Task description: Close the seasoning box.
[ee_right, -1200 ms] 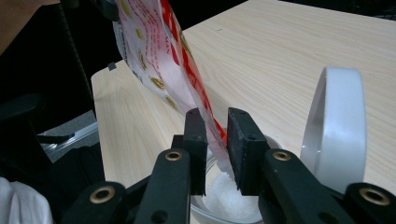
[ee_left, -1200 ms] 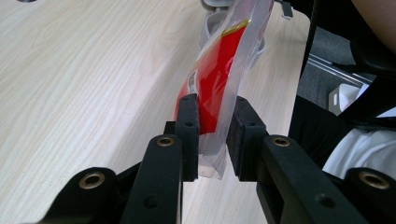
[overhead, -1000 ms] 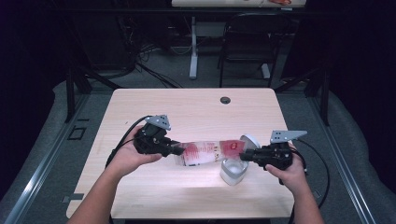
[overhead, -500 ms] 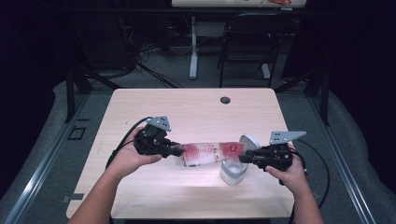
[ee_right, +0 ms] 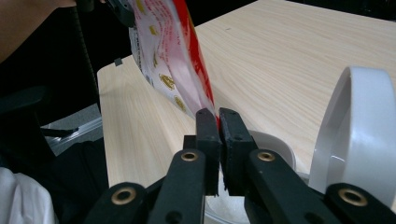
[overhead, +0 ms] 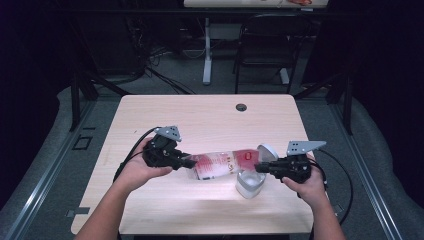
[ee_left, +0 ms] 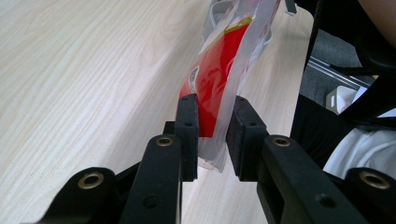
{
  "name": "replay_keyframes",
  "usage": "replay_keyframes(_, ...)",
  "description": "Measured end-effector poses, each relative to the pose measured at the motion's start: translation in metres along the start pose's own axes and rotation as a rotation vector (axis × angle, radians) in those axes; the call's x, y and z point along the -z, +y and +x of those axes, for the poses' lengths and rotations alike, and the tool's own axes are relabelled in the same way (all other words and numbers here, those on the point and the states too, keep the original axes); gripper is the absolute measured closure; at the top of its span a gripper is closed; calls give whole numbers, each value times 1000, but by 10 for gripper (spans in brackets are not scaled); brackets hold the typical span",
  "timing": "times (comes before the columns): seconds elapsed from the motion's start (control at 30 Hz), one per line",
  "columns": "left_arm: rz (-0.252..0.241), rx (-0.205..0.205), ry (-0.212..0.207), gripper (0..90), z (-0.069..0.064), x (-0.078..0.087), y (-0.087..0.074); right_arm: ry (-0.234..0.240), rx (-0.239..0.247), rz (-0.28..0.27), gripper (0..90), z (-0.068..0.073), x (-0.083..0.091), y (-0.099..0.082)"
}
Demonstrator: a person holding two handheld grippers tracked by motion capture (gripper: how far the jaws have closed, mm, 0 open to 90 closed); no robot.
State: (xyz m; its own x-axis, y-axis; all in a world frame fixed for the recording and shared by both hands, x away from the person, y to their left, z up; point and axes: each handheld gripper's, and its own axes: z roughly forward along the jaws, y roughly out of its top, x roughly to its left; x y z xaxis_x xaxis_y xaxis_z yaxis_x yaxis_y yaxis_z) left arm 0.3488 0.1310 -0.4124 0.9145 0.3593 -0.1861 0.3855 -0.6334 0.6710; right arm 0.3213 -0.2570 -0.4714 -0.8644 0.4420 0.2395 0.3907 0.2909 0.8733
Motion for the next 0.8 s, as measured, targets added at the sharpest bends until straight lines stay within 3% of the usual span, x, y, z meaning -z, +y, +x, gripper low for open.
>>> replay_keyframes(0.2,-3,-2,3,756,0,0,0,-24,29,6,900,5,0,4)
replay_keyframes(0.63,11,-4,8,745,2,-1,-2,-32,42,39,900,11,2,11)
replay_keyframes(0.8,29,-25,6,737,3,-2,-4,-46,76,69,900,16,3,19)
